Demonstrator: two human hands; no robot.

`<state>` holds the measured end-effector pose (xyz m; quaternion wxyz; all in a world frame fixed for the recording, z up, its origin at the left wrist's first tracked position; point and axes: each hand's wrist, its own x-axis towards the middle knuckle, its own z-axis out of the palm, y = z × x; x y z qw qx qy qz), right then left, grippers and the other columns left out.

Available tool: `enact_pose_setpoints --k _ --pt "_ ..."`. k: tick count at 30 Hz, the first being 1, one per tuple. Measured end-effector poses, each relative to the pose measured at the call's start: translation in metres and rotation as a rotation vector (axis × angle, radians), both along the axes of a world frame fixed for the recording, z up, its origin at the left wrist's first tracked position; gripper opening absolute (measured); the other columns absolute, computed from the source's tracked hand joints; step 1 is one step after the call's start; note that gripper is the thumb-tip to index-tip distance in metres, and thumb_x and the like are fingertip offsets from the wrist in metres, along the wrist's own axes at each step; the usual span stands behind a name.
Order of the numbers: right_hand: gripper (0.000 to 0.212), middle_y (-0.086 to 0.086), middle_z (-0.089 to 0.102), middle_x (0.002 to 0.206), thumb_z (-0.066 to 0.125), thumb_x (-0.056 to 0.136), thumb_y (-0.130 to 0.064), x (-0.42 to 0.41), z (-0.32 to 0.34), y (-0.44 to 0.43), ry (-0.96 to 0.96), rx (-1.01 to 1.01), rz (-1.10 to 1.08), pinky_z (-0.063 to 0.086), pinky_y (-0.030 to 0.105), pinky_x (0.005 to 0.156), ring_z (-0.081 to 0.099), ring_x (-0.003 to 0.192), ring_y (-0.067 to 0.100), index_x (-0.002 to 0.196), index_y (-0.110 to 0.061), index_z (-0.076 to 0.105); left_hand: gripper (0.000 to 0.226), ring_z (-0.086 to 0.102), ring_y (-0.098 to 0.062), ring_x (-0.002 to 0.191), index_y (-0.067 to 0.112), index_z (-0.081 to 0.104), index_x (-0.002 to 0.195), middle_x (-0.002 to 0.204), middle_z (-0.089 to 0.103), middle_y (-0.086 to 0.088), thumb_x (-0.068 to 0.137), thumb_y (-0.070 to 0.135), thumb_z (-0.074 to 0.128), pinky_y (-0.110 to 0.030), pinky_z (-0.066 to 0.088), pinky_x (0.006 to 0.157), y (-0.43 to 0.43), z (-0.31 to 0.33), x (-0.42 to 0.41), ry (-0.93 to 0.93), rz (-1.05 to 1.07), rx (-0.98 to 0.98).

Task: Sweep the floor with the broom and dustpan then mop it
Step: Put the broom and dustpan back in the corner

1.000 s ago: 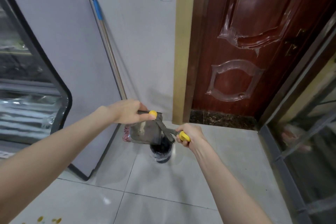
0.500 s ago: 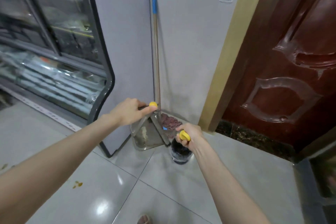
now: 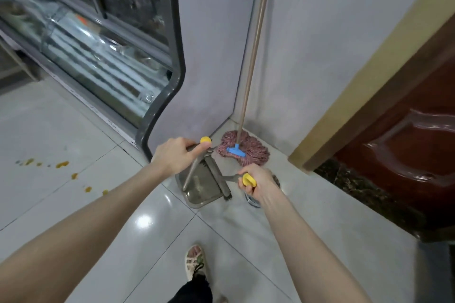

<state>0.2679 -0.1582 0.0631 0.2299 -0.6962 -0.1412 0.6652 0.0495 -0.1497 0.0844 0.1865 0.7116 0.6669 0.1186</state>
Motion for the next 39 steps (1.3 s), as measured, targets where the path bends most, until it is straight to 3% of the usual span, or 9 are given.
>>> enact_pose_setpoints --k 5,9,12,18,21,26,30,34,39 --pt "0.017 0.005 0.049 0.037 0.049 0.089 0.000 -0.029 -0.023 0.057 -0.055 -0.036 0.018 0.025 0.009 0.028 0.046 0.026 0.013 0.075 -0.006 0.041 0.060 0.049 -0.017 0.055 0.027 0.046 0.055 0.049 0.046 0.007 0.081 0.080 0.031 -0.027 0.034 0.054 0.038 -0.036 -0.028 -0.122 0.132 -0.048" --pt "0.013 0.010 0.052 0.057 0.054 0.086 0.001 -0.045 -0.037 0.095 -0.084 -0.040 0.017 0.026 0.010 0.029 0.047 0.030 0.014 0.077 -0.004 0.047 0.079 0.061 -0.018 0.065 0.028 0.065 0.075 0.059 0.060 0.006 0.069 0.092 0.019 -0.033 0.053 0.066 0.064 -0.060 -0.046 -0.168 0.232 -0.099" --pt "0.010 0.011 0.052 0.060 0.055 0.084 0.002 -0.056 -0.043 0.124 -0.093 -0.020 0.004 0.026 0.009 0.029 0.048 0.028 0.013 0.090 -0.006 0.052 0.081 0.062 -0.018 0.071 0.030 0.068 0.083 0.065 0.063 0.007 0.070 0.091 0.016 -0.034 0.052 0.073 0.081 -0.069 -0.054 -0.154 0.241 -0.121" --pt "0.020 0.010 0.050 0.063 0.055 0.085 0.002 -0.074 -0.046 0.178 -0.099 -0.016 0.008 0.024 0.009 0.028 0.046 0.025 0.012 0.102 -0.008 0.052 0.061 0.057 -0.018 0.065 0.029 0.054 0.066 0.058 0.054 0.007 0.082 0.079 0.023 -0.027 0.040 0.059 0.111 -0.074 -0.056 -0.157 0.264 -0.154" --pt "0.022 0.014 0.052 0.069 0.054 0.086 0.003 -0.079 -0.049 0.200 -0.089 -0.025 0.011 0.025 0.008 0.028 0.048 0.025 0.012 0.105 -0.008 0.053 0.058 0.059 -0.018 0.068 0.035 0.059 0.077 0.065 0.060 0.005 0.082 0.080 0.022 -0.029 0.045 0.063 0.127 -0.079 -0.056 -0.160 0.288 -0.147" --pt "0.021 0.016 0.052 0.073 0.054 0.086 0.002 -0.078 -0.056 0.229 -0.066 -0.057 0.038 0.025 0.008 0.028 0.048 0.025 0.013 0.105 -0.007 0.051 0.078 0.060 -0.018 0.064 0.032 0.066 0.085 0.062 0.060 0.009 0.075 0.088 0.013 -0.037 0.054 0.068 0.150 -0.088 -0.058 -0.146 0.328 -0.140" --pt "0.015 0.014 0.049 0.069 0.051 0.088 0.001 -0.074 -0.063 0.256 -0.050 -0.083 0.084 0.023 0.008 0.027 0.048 0.025 0.013 0.101 -0.006 0.047 0.070 0.061 -0.019 0.068 0.038 0.065 0.089 0.066 0.063 0.005 0.078 0.085 0.014 -0.037 0.053 0.069 0.166 -0.085 -0.055 -0.104 0.376 -0.132" --pt "0.008 0.015 0.049 0.073 0.050 0.090 -0.001 -0.066 -0.067 0.282 -0.003 -0.115 0.157 0.024 0.008 0.027 0.048 0.025 0.012 0.087 -0.006 0.045 0.071 0.060 -0.013 0.061 0.031 0.067 0.088 0.062 0.062 0.007 0.080 0.082 0.017 -0.034 0.054 0.061 0.184 -0.087 -0.047 -0.107 0.406 -0.102" --pt "0.006 0.018 0.051 0.078 0.048 0.091 -0.002 -0.062 -0.072 0.310 0.023 -0.151 0.202 0.027 0.009 0.027 0.054 0.034 0.014 0.096 -0.006 0.047 0.068 0.058 -0.010 0.059 0.026 0.068 0.088 0.064 0.061 0.007 0.083 0.076 0.023 -0.027 0.050 0.055 0.207 -0.085 -0.036 -0.088 0.412 -0.081"
